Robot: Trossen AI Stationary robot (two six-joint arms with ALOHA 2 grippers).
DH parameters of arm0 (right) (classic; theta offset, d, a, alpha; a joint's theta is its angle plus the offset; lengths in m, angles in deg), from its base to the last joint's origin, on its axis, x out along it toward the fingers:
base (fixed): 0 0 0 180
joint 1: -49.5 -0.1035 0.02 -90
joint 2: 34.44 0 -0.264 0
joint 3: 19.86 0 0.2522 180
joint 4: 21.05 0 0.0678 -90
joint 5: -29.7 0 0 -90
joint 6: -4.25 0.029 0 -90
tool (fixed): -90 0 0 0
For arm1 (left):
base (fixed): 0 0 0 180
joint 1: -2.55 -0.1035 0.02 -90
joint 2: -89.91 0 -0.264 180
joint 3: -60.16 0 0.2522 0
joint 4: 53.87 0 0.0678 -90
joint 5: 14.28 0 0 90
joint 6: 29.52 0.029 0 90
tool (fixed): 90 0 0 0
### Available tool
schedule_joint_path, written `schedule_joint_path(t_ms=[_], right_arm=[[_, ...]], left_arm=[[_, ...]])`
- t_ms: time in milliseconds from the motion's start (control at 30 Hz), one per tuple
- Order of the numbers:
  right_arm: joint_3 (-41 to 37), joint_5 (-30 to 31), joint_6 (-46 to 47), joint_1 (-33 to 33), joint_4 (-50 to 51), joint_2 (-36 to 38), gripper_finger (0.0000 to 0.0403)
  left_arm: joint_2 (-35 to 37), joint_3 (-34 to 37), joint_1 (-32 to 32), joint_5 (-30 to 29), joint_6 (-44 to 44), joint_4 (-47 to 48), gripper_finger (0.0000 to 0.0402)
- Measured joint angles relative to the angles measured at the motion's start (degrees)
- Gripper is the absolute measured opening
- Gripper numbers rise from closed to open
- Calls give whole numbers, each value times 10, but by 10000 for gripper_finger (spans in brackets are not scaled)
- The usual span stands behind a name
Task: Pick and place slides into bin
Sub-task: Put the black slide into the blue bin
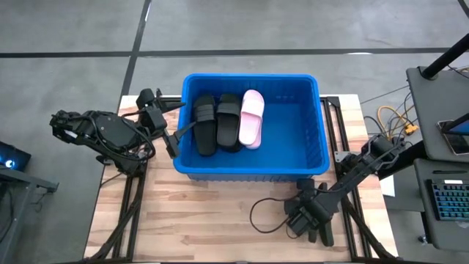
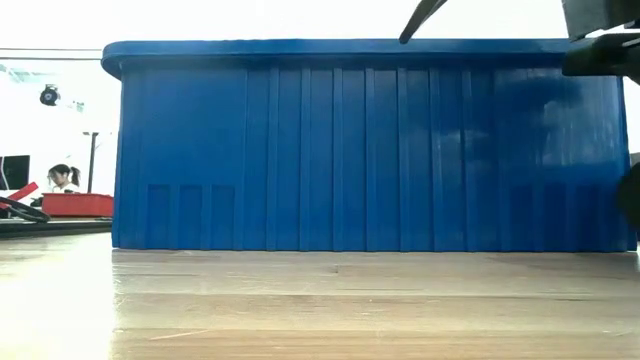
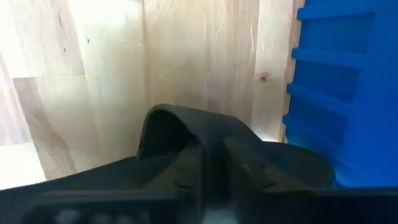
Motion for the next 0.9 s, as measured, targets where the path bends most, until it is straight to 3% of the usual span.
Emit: schedule_joint_path(t_ms=[67,400,800,900], right_arm=[[0,0,-6,0,-5,0,21],[39,-1,12,0,-40,-2,10],[210,5,13,1,-47,-1,9],[259,46,12,3,-50,-1,9]], left_arm=[[0,0,0,0,0,0,262],[0,0,0,-1,0,0,262],[0,0,0,0,0,-1,262],[0,0,0,0,0,-1,262]])
